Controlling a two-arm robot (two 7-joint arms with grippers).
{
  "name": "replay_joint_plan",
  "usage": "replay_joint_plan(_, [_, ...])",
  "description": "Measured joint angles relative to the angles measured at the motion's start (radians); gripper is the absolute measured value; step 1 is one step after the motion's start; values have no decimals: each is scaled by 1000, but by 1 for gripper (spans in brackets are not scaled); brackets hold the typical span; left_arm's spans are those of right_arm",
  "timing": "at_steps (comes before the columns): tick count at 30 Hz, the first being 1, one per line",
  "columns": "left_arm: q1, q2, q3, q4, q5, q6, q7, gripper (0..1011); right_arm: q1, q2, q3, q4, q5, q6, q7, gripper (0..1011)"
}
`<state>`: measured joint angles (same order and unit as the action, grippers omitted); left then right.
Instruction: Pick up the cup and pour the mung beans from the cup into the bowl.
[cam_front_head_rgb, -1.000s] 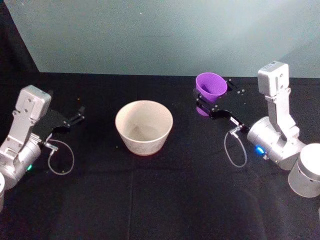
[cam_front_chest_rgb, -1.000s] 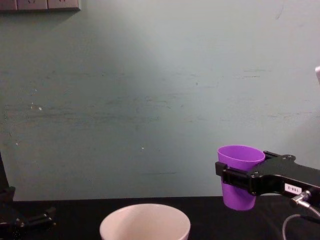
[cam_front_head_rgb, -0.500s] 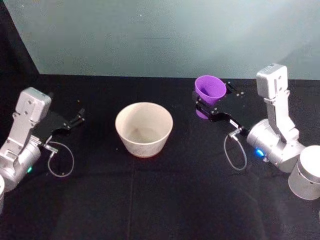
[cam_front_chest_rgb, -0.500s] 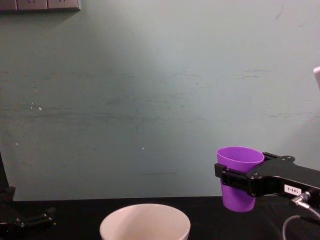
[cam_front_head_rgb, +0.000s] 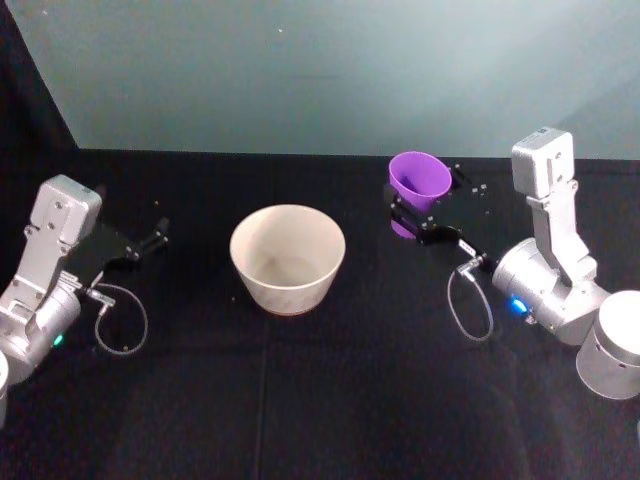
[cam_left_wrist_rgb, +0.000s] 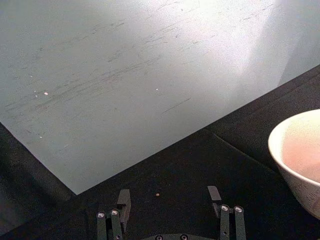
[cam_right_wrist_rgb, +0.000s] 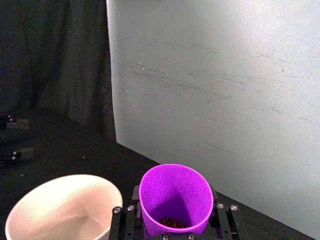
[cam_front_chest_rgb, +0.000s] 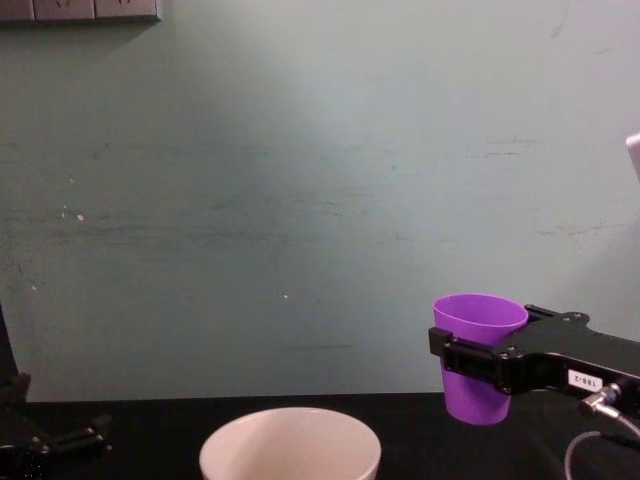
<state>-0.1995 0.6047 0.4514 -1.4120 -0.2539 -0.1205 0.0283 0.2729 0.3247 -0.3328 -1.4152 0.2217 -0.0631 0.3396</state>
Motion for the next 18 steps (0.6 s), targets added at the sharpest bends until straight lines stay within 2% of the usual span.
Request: replay_joint_plan(18, [0,0,0,0,0,0,0,1000,0,1,0,0,0,1,1,735])
